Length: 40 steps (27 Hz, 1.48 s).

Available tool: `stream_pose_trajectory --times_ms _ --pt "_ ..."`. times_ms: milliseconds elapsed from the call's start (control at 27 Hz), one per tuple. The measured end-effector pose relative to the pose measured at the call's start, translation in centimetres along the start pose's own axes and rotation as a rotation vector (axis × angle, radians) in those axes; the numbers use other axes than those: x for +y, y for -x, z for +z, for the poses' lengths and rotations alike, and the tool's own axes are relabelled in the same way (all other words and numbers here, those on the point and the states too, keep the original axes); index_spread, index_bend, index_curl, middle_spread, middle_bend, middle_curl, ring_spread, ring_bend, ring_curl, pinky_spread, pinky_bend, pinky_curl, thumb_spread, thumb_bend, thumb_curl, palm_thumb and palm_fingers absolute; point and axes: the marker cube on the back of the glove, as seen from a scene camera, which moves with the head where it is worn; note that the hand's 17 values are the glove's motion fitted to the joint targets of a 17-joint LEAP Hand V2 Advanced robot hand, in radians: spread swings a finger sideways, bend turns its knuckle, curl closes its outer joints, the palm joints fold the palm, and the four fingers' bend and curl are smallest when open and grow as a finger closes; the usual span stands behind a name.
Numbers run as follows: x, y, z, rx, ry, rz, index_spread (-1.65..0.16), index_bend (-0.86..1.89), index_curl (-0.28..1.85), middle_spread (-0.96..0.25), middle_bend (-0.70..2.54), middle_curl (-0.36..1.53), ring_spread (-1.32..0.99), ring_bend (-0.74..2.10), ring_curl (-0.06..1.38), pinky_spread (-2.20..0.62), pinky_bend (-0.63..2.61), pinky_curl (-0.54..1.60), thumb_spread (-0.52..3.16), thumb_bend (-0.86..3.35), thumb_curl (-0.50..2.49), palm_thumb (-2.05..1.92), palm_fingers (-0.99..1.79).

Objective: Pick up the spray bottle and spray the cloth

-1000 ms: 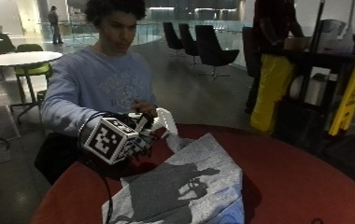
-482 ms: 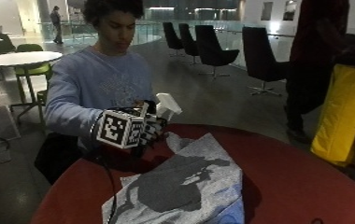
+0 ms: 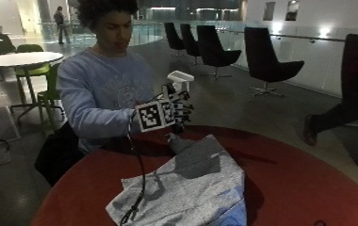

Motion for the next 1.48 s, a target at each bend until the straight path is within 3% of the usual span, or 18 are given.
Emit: stream_pose_trajectory --times_ms 370,815,1260,1482 --pt "-4.5 -1.6 8.8 -0.098 0.056 -0.093 -0.25 0.14 0.32 -0.05 0.37 0.49 -0.03 0.62 0.43 0.07 0.28 0.38 1.04 -0.02 0.55 0.73 1.09" --pt "-7.3 -6.1 15.6 -0.115 0.044 -0.041 -0.25 0.19 0.37 -0.06 0.26 0.46 -0.04 0.55 0.42 0.08 0.14 0.34 1.06 -0.01 0.53 0.80 0.98" --pt "-7.1 -7.0 15.9 -0.072 0.073 -0.018 -0.26 0.30 0.45 -0.08 0.23 0.47 -0.07 0.52 0.42 0.07 0.04 0.22 1.09 -0.02 0.51 0.83 0.81" --pt "-5.6 -5.9 13.2 -0.055 0.098 0.015 -0.27 0.32 0.47 -0.05 0.22 0.46 -0.05 0.36 0.39 0.08 0.13 0.21 1.10 -0.03 0.48 0.81 0.60"
